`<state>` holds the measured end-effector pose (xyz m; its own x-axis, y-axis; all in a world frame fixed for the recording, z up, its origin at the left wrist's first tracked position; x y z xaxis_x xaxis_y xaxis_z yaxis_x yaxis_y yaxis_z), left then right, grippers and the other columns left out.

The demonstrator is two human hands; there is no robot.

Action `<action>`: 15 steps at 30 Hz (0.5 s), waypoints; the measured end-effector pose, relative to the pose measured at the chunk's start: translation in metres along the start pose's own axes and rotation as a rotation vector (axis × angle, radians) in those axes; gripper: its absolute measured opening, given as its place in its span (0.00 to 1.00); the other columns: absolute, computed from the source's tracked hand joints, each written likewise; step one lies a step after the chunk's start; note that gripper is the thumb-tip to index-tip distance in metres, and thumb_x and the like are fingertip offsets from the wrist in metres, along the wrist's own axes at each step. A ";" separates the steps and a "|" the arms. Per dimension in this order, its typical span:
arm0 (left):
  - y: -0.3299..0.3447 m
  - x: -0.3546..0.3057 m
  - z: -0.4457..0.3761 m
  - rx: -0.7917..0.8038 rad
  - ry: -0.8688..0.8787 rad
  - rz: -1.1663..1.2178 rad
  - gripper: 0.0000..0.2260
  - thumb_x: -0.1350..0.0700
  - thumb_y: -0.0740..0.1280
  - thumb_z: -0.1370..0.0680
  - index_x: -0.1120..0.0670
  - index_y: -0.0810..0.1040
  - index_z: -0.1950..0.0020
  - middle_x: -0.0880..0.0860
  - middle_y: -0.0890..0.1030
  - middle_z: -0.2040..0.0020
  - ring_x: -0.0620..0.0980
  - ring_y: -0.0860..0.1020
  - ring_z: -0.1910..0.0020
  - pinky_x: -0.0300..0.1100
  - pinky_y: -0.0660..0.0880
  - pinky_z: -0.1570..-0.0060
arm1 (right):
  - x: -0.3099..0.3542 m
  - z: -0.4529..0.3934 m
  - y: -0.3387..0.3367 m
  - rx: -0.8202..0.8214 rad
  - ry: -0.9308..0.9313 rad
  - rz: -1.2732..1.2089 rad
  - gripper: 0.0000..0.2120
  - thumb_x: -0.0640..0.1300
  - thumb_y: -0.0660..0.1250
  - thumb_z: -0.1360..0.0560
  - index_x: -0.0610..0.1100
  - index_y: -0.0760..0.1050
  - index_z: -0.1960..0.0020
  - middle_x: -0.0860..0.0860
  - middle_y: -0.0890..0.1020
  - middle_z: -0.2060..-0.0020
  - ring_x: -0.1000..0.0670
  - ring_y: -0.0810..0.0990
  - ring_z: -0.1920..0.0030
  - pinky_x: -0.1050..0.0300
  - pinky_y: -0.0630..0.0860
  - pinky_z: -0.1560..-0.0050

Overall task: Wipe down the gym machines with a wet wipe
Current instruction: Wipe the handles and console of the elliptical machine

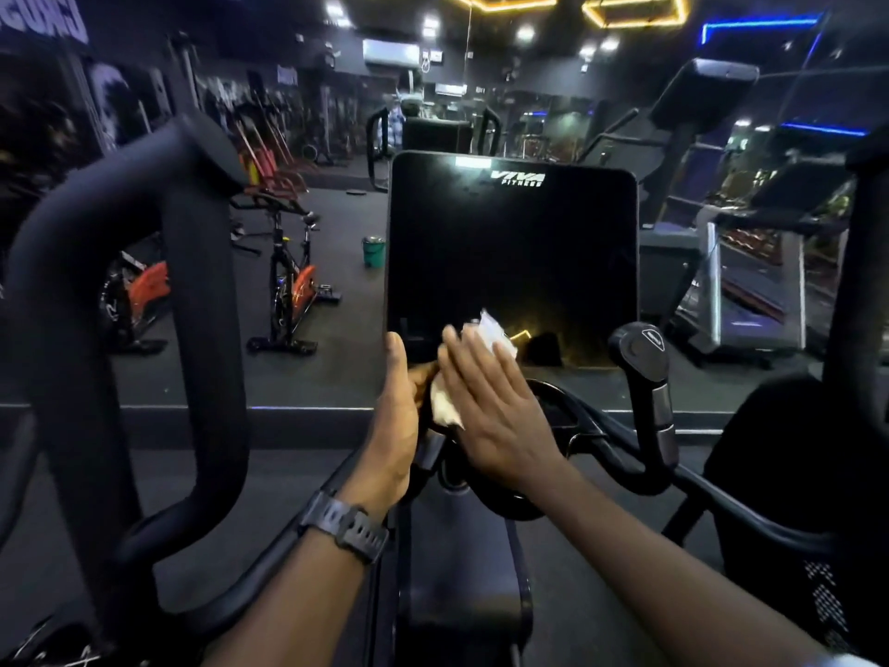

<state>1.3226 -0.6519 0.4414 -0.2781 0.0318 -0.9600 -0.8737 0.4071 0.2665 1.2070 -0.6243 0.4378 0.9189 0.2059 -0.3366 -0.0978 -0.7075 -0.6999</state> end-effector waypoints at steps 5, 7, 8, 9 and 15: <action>0.001 0.002 -0.001 -0.042 0.007 0.017 0.39 0.26 0.47 0.26 0.52 0.81 0.35 0.51 0.85 0.41 0.46 0.82 0.39 0.50 0.73 0.31 | -0.018 -0.039 -0.014 -0.006 0.230 -0.030 0.30 0.52 0.50 0.18 0.35 0.55 0.22 0.40 0.56 0.22 0.43 0.52 0.21 0.42 0.53 0.23; 0.000 0.003 -0.002 -0.031 0.016 0.023 0.37 0.27 0.47 0.23 0.51 0.78 0.32 0.51 0.84 0.39 0.46 0.81 0.38 0.50 0.74 0.33 | 0.001 -0.048 -0.010 -0.003 0.167 0.011 0.28 0.50 0.50 0.18 0.36 0.57 0.22 0.40 0.57 0.22 0.43 0.54 0.21 0.42 0.53 0.23; 0.000 0.002 -0.001 -0.024 0.014 0.028 0.37 0.27 0.47 0.22 0.51 0.77 0.30 0.51 0.84 0.38 0.46 0.81 0.37 0.49 0.74 0.34 | 0.008 -0.041 -0.004 0.013 0.069 0.040 0.28 0.49 0.52 0.18 0.36 0.57 0.22 0.41 0.57 0.22 0.43 0.53 0.21 0.42 0.53 0.23; -0.001 0.001 0.001 -0.018 0.000 0.034 0.37 0.28 0.46 0.21 0.52 0.77 0.30 0.52 0.84 0.38 0.47 0.81 0.38 0.47 0.76 0.36 | 0.011 -0.029 -0.001 0.040 -0.026 0.061 0.29 0.50 0.55 0.19 0.37 0.57 0.22 0.42 0.56 0.22 0.44 0.52 0.21 0.42 0.54 0.23; -0.002 0.005 -0.001 0.009 -0.009 0.026 0.35 0.33 0.44 0.20 0.54 0.82 0.43 0.51 0.87 0.49 0.45 0.85 0.47 0.36 0.79 0.53 | -0.017 -0.045 -0.018 -0.013 0.160 0.004 0.29 0.53 0.53 0.18 0.38 0.58 0.22 0.43 0.59 0.22 0.46 0.57 0.22 0.44 0.57 0.24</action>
<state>1.3231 -0.6533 0.4361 -0.2970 0.0505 -0.9535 -0.8625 0.4144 0.2906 1.2100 -0.6460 0.4847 0.9678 0.0929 -0.2340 -0.0981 -0.7168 -0.6904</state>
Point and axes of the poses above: each hand's wrist, its own z-axis away from the middle knuckle, its own y-axis out of the palm, x = y × z, the point moved 4 cm from there along -z, towards the middle knuckle
